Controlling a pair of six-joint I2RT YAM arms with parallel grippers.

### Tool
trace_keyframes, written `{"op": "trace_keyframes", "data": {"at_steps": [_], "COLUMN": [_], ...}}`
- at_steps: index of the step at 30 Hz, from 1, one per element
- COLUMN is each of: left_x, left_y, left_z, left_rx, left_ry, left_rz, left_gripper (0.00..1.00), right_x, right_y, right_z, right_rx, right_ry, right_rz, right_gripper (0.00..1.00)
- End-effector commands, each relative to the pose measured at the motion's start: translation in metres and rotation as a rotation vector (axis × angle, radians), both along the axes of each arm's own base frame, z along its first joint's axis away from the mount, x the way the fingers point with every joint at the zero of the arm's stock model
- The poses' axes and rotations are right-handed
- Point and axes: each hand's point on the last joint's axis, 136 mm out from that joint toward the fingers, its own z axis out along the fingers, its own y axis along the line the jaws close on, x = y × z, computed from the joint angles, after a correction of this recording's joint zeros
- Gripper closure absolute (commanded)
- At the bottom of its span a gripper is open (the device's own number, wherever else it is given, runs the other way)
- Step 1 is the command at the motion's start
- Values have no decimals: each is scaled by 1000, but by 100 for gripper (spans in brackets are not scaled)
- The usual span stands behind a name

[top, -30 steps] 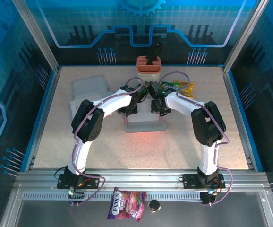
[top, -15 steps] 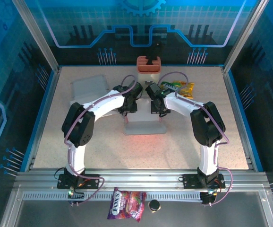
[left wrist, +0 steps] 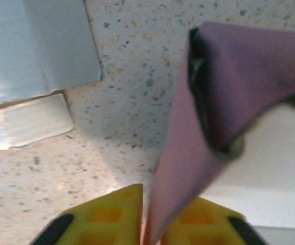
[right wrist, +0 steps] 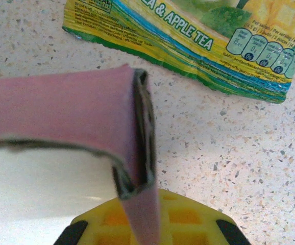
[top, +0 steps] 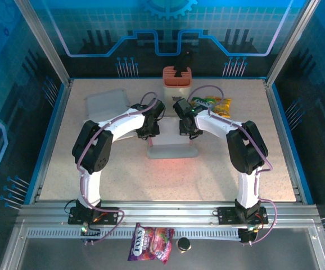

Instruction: Fold the paper box

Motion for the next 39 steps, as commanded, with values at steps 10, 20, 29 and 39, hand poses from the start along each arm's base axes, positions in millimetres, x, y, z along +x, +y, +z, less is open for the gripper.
{"op": "trace_keyframes", "data": {"at_steps": [10,20,29,39], "left_x": [8,20,13,-58], "left_y": [-19,-40,-14,2], "left_z": [26,142,199,150], "left_rx": [-38,-350,-377,-412], "left_ry": [-62,-342,-444,-253], "left_rz": [-25,-1,-17,-43], "left_gripper": [70,58,58,63], "right_x": [-37,-83,-149,-202], "right_y": [-24,-34,-52,-42], "right_z": [-36,-28,-34,-30], "right_rx": [-119,-4,73,95], "right_ry": [184,318,489,746], "right_rz": [-131,-423,-824,-1229], "right_gripper": [100,100,100,100]}}
